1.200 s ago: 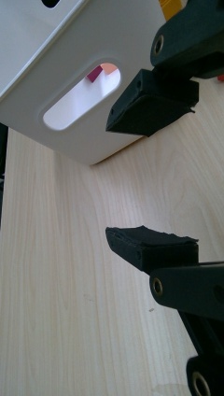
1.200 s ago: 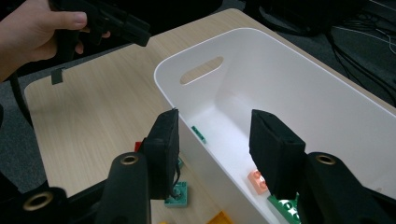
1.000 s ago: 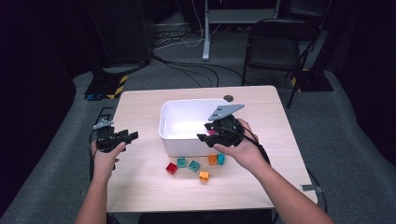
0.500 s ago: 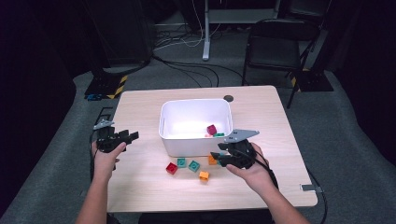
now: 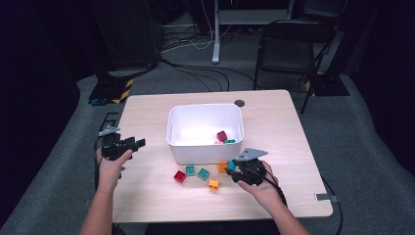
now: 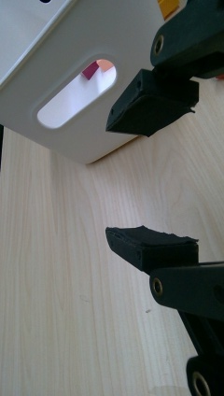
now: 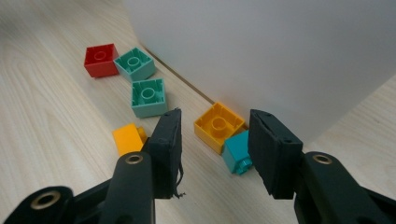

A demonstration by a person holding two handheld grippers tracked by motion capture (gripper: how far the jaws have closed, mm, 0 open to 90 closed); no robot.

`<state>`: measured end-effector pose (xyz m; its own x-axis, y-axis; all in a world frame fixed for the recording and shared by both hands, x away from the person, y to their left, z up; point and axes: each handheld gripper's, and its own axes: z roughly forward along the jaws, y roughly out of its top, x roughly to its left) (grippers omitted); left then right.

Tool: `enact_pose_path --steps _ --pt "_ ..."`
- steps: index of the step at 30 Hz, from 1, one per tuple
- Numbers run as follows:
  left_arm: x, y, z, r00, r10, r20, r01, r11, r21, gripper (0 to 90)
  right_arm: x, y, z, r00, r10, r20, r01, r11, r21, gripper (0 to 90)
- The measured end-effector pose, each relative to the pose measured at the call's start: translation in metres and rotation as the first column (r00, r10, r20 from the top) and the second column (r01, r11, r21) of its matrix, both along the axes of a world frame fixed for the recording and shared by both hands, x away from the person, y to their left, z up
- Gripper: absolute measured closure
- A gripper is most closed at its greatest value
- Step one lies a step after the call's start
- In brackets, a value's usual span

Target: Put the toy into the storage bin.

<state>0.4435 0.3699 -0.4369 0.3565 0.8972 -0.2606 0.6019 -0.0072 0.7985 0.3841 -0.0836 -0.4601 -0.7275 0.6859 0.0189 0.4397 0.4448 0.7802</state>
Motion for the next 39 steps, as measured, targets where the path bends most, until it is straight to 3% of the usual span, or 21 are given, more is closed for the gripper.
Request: enact_pose_path --steps 6,22,29,39 --pt "0.0 -0.001 0.0 1.0 -0.003 -0.001 0.003 1.0 0.002 41.5 0.006 -0.002 -0.016 0.9995 -0.025 -0.021 0.024 0.999 -0.023 54.6" --pt "0.001 -0.001 0.0 1.0 -0.006 -0.001 0.006 1.0 0.003 41.5 0.021 -0.003 -0.038 0.9967 -0.051 -0.063 0.047 0.997 -0.057 50.8" --pt "0.001 0.0 -0.001 1.0 0.001 0.001 -0.001 1.0 0.001 41.5 0.027 0.001 -0.043 0.9957 -0.062 -0.069 0.056 0.995 -0.08 46.9" --pt "0.001 0.0 -0.001 1.0 0.0 0.0 0.0 1.0 0.001 41.5 0.016 -0.001 -0.041 0.9942 -0.024 -0.105 0.018 0.998 -0.059 53.3"
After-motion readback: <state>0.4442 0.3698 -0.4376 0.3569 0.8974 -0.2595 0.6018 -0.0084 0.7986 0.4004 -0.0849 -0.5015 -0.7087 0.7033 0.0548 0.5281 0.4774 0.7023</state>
